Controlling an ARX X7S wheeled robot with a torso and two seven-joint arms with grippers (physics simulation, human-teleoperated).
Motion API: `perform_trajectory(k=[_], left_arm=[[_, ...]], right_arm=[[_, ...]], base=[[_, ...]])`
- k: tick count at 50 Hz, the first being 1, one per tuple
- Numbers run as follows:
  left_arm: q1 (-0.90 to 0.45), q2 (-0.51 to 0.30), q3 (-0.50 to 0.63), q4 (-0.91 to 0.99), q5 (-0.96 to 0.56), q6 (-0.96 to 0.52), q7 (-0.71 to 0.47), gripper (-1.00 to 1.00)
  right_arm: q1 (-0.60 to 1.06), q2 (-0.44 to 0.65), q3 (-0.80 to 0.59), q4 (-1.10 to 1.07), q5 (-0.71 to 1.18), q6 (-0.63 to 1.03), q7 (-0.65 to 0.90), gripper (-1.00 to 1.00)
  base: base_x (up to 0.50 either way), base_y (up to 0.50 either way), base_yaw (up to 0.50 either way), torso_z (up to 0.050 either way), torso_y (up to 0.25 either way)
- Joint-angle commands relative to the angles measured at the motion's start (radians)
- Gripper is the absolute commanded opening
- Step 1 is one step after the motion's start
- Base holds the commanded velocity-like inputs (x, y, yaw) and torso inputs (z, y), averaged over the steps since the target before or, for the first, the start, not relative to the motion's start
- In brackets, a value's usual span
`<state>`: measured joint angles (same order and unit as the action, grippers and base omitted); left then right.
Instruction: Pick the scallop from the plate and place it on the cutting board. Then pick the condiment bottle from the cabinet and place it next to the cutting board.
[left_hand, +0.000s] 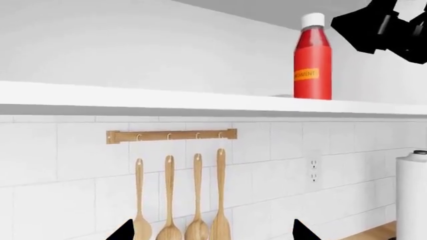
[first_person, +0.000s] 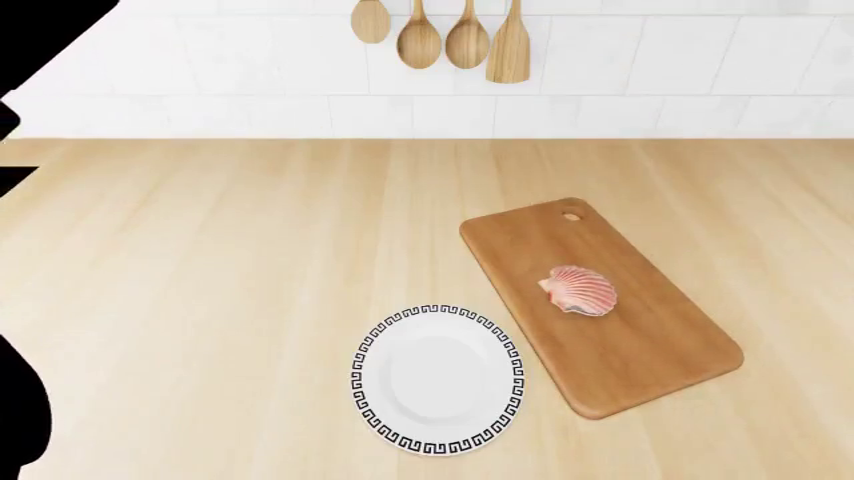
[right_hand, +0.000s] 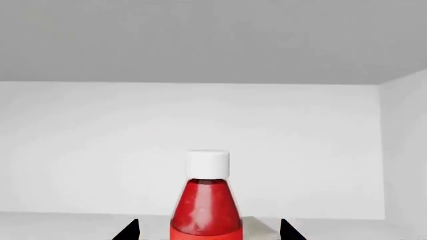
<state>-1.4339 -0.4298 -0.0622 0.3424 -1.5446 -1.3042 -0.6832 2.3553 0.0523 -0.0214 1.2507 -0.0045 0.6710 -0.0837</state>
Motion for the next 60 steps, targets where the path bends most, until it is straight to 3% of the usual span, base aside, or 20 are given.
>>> perform_trajectory(k=[1, 24, 47, 48, 60], left_arm=[[-0.004, 0.001, 0.013, -0.029, 0.057, 0.033, 0.047, 1.0], [0.019, -0.02, 0.068, -0.013, 0.158, 0.082, 0.165, 1.0], [0.036, -0.025, 0.077, -0.011, 0.146, 0.096, 0.161, 1.0], [0.037, -0.026, 0.077, -0.011, 0.145, 0.096, 0.16, 1.0], [0.037, -0.03, 0.077, -0.011, 0.13, 0.099, 0.148, 1.0]], right_arm=[[0.001, 0.0, 0.016, 0.045, -0.008, -0.041, -0.003, 1.0], [-0.002, -0.003, 0.004, 0.058, 0.003, -0.083, -0.022, 1.0], [-0.016, 0.003, -0.004, 0.058, 0.006, -0.081, -0.011, 1.0], [-0.016, 0.003, -0.004, 0.058, 0.006, -0.081, -0.01, -1.0], [-0.01, 0.003, -0.002, 0.058, 0.006, -0.088, -0.014, -1.0]], base=[[0.0, 0.0, 0.0, 0.0, 0.0], [0.0, 0.0, 0.0, 0.0, -0.058], [0.0, 0.0, 0.0, 0.0, -0.065], [0.0, 0.0, 0.0, 0.0, 0.0], [0.0, 0.0, 0.0, 0.0, 0.0]])
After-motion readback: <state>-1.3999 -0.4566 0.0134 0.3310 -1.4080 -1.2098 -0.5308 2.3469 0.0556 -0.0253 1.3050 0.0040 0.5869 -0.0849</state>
